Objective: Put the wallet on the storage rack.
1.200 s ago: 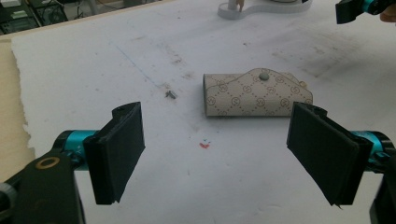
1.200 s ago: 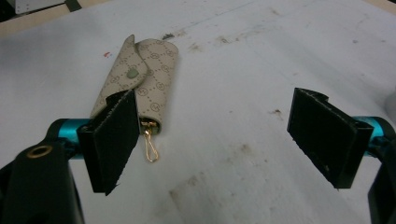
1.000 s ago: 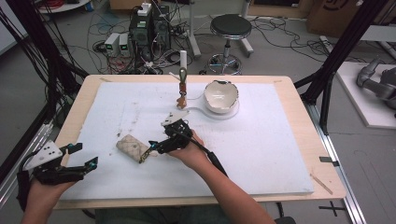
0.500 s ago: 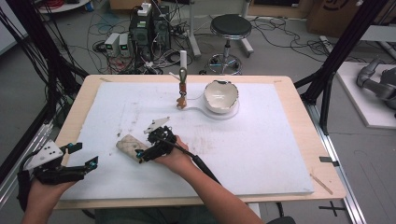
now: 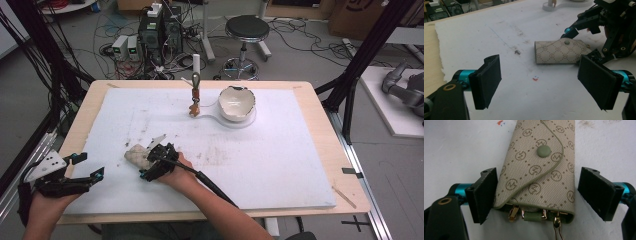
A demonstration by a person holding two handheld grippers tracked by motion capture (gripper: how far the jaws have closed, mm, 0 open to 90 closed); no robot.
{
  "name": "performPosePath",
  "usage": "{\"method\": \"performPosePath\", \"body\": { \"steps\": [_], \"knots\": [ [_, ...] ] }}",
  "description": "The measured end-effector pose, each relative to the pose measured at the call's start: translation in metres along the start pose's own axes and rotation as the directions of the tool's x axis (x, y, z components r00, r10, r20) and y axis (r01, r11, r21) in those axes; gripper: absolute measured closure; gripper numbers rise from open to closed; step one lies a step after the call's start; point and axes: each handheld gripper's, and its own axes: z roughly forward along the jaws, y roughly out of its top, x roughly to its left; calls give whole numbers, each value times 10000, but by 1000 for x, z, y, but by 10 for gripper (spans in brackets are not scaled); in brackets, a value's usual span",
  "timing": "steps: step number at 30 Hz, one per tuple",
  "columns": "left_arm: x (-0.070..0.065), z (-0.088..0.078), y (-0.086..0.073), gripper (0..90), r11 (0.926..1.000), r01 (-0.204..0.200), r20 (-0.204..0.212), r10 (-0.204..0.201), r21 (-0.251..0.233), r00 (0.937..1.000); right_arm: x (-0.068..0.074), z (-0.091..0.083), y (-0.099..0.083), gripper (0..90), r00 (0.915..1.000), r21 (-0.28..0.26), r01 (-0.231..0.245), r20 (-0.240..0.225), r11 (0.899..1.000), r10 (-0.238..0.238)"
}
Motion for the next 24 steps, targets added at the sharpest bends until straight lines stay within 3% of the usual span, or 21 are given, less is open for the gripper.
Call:
{"method": "performPosePath", "body": {
  "steps": [6,13,19,21,24],
  "knots": [
    [-1,2,0,191,10000,12,37,-12,37,10000,1,0,0,178,10000,9,-46,61,10000,46],
    [-1,2,0,191,10000,54,40,-54,29,10000,-2,-5,-1,350,10000,-112,-44,-12,9999,44],
    [0,2,-1,191,9999,113,40,-113,-7,9999,-2,-8,-2,370,10000,-80,28,60,10000,-27],
    [1,2,-1,191,10000,85,48,-85,23,10000,-5,-11,-2,371,9997,-106,230,-20,9997,-230],
    [1,3,-1,191,9999,117,62,-118,33,9999,-8,-19,-2,371,9997,-184,107,-202,9998,-111]
  ]
}}
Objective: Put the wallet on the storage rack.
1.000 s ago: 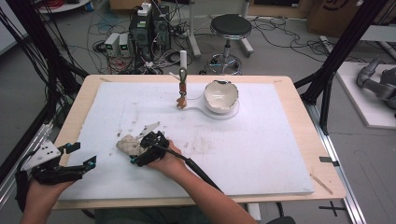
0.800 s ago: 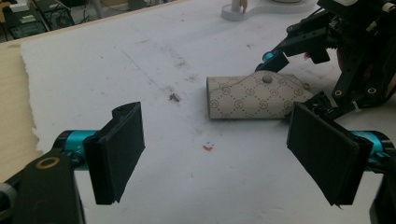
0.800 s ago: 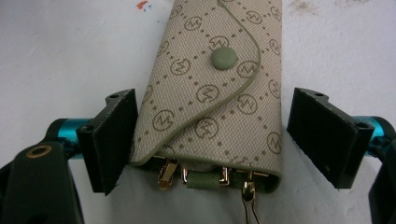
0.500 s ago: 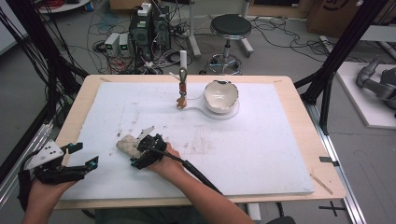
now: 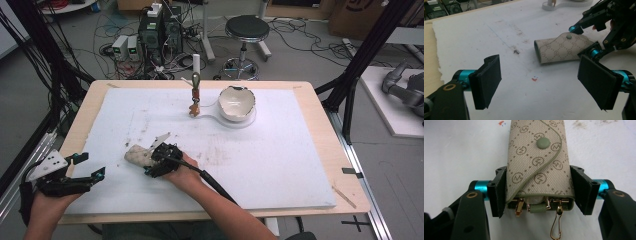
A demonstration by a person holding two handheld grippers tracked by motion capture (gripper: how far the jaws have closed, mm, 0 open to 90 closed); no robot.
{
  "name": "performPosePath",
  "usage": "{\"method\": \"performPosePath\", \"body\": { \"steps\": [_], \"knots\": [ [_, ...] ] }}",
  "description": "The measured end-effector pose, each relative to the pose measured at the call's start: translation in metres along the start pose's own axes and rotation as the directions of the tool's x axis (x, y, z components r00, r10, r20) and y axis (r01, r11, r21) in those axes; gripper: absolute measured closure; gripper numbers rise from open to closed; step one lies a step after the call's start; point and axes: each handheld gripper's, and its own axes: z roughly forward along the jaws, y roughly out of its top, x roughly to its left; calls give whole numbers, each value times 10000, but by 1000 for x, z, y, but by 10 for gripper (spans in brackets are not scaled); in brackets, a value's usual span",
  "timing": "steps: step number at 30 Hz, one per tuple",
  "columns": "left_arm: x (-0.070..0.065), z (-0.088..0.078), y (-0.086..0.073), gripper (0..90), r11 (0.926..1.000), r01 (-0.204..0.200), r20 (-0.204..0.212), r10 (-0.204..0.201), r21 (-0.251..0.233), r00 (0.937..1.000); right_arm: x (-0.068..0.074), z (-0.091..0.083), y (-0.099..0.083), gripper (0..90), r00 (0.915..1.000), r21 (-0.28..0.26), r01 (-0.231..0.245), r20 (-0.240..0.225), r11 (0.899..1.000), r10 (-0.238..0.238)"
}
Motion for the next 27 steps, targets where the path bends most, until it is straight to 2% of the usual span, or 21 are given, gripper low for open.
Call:
{"method": "performPosePath", "body": {
  "steps": [1,3,7,13,18,22,27],
  "knots": [
    [0,0,0,190,10000,9,32,-9,-2,10000,-1,-3,0,371,9999,-69,92,55,9999,-91],
    [0,0,2,190,10000,12,71,-12,-54,10000,-3,-11,0,371,10000,-168,-37,6,9999,38],
    [-1,2,3,190,9999,-5,84,6,-103,10000,-11,-27,-3,371,9998,-423,170,73,9990,-167],
    [0,8,5,191,10000,47,160,-46,-74,9999,-25,-55,-13,371,9997,-919,-90,223,9957,111],
    [-1,21,13,190,9999,17,372,-13,-126,9993,-36,-78,-28,371,9981,-1273,-448,361,9908,498],
    [-3,35,21,191,9998,-48,612,60,-207,9981,-47,-95,-44,371,9950,-1439,-595,705,9878,702],
    [-6,52,30,190,9996,-164,893,186,-250,9958,-59,-119,-63,371,9871,-1612,-851,1205,9832,1052]
  ]
}}
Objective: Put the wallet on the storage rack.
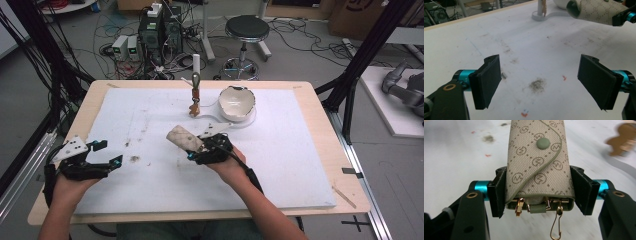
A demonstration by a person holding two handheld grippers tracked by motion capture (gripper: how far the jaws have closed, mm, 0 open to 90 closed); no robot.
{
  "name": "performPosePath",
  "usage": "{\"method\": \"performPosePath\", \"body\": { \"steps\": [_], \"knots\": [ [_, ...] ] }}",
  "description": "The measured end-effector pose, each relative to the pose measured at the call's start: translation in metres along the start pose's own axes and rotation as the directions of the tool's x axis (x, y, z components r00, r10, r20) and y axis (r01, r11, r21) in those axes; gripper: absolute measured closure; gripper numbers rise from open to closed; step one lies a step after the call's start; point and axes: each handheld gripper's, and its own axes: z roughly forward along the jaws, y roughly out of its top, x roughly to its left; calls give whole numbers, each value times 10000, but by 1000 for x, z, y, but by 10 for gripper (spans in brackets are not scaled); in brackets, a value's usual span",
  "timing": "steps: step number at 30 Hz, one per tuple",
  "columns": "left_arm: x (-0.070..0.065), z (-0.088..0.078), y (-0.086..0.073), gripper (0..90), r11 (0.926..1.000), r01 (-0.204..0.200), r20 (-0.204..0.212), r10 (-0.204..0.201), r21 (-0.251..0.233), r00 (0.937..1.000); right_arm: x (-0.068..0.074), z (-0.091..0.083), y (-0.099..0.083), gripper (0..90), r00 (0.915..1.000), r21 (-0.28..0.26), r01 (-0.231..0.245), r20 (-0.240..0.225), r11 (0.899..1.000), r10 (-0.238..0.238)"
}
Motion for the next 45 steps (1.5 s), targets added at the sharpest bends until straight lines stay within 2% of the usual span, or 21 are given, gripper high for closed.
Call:
{"method": "performPosePath", "body": {
  "steps": [5,11,21,29,37,45],
  "knots": [
    [-3,17,7,190,9999,-124,305,123,33,9995,-17,-26,-15,371,9984,-132,-300,478,9995,306],
    [-6,31,13,191,9998,-215,523,214,28,9984,-33,-54,-32,371,9920,-266,-646,1068,9976,671],
    [-8,37,15,190,9996,-264,574,261,44,9980,-57,-86,-52,371,9784,-385,-931,1816,9949,985],
    [-7,34,14,190,9997,-251,518,248,46,9983,-73,-95,-53,371,9697,-329,-1036,2190,9941,1083],
    [-7,34,14,190,9995,-309,537,306,62,9981,-89,-92,-39,371,9619,-170,-1014,2534,9947,1024],
    [-6,32,14,191,9995,-302,521,299,58,9982,-110,-84,-20,371,9491,161,-1013,3014,9947,917]
  ]
}}
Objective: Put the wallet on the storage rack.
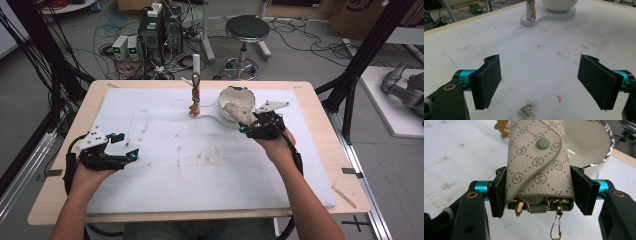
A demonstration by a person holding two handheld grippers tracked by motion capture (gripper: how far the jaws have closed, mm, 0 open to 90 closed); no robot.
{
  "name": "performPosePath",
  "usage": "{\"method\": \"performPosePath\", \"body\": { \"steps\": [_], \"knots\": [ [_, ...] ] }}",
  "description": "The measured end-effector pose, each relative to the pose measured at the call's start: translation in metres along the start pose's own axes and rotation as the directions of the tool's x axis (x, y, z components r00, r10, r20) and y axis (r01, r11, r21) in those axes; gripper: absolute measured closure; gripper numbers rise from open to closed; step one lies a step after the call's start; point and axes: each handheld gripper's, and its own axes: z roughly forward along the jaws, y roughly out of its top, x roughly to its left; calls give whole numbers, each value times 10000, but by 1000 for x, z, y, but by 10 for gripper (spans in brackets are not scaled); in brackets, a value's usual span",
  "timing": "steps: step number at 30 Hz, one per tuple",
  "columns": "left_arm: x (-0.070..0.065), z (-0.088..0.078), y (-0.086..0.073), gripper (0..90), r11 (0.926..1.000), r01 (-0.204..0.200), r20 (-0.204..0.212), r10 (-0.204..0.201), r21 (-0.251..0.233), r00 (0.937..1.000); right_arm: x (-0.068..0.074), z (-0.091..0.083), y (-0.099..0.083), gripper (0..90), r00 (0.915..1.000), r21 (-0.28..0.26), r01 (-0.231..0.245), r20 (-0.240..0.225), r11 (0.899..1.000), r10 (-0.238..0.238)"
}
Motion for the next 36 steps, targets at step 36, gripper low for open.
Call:
{"method": "performPosePath", "body": {
  "steps": [36],
  "knots": [
    [1,-6,-2,191,10000,-76,-1,76,-1,10000,-21,73,57,357,9797,2991,463,1725,9531,-1017]
  ]
}}
